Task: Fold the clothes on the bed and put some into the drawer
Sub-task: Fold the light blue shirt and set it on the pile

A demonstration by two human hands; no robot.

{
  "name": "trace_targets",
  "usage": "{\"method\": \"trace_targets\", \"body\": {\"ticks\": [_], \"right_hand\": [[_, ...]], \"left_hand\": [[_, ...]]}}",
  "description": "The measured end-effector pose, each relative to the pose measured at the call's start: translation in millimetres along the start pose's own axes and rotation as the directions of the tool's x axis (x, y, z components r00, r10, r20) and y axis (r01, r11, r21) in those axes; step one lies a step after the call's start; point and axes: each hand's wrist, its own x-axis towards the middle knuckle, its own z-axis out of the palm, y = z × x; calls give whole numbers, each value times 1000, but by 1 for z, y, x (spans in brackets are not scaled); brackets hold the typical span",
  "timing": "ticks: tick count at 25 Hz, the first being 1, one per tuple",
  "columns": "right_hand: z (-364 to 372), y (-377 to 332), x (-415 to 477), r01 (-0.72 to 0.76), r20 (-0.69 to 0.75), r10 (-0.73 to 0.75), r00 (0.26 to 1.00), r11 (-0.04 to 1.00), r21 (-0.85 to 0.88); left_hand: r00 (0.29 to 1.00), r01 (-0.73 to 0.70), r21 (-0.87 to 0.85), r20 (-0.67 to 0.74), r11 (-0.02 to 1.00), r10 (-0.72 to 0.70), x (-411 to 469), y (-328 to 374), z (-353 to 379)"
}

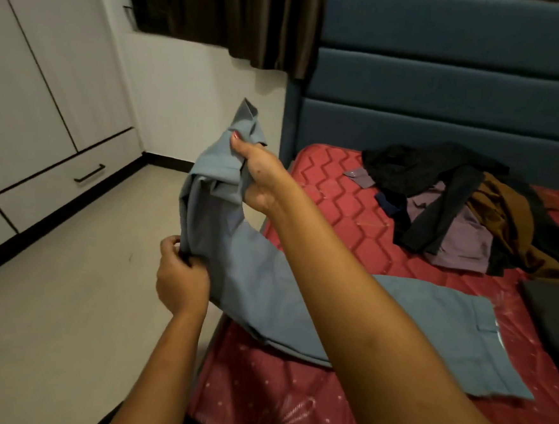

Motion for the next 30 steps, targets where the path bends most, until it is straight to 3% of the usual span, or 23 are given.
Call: {"method": "trace_targets", "body": {"ticks": [3, 6, 8, 10, 12, 14, 16, 18, 19, 21, 23, 24, 25, 27, 28, 30], "right_hand": [[-17, 42, 19, -77, -43, 79, 996, 996, 43], [-67, 106, 29, -274, -264, 266, 927, 962, 6], [-102, 146, 31, -381, -453, 304, 838, 921, -86], [-126, 174, 33, -393, -547, 223, 807, 894, -216], [-132, 181, 35, -368, -534, 160, 830, 877, -309], [-129, 171, 31, -283, -428, 128, 895, 903, -322], [-134, 163, 22, -226, -380, 88, 921, 915, -334], [-157, 172, 6, -266, -452, 76, 889, 889, -374], [-167, 182, -3, -319, -502, 93, 860, 866, -385], [-180, 201, -18, -397, -577, 96, 811, 815, -423], [-178, 209, -22, -387, -597, -2, 802, 760, -522], [-174, 210, -23, -385, -589, -82, 804, 683, -621], [-169, 211, -24, -410, -571, -168, 803, 539, -736], [-159, 215, -25, -445, -469, -347, 812, 149, -883], [-155, 219, -24, -420, -398, -375, 837, 26, -907], [-152, 232, -25, -345, -314, -260, 913, -83, -935]], "left_hand": [[989, 144, 38, 6, 989, -145, 19, -39, -6], [958, 240, 130, 132, 962, -256, -10, -80, 3], [949, 125, 168, 266, 978, -167, -46, -94, 10], [874, -113, 174, 486, 978, 14, -78, -99, 17], [741, -380, 215, 652, 900, 158, -94, -107, 31], [702, -493, 274, 686, 826, 192, -93, -107, 44], [730, -349, 393, 683, 851, -16, -81, -99, 44], [760, -160, 503, 612, 849, -219, -69, -103, 40], [743, -44, 515, 590, 856, -317, -64, -110, 38], [627, 207, 399, 647, 893, -434, -53, -121, 33], [577, 415, 334, 623, 846, -529, -41, -142, 39], [559, 528, 296, 584, 796, -588, -36, -151, 41], [526, 636, 226, 572, 738, -629, -35, -151, 41], [426, 800, 68, 635, 596, -644, -34, -130, 35], [404, 814, 47, 670, 578, -623, -34, -122, 32], [383, 820, 26, 716, 571, -583, -30, -119, 35]]}}
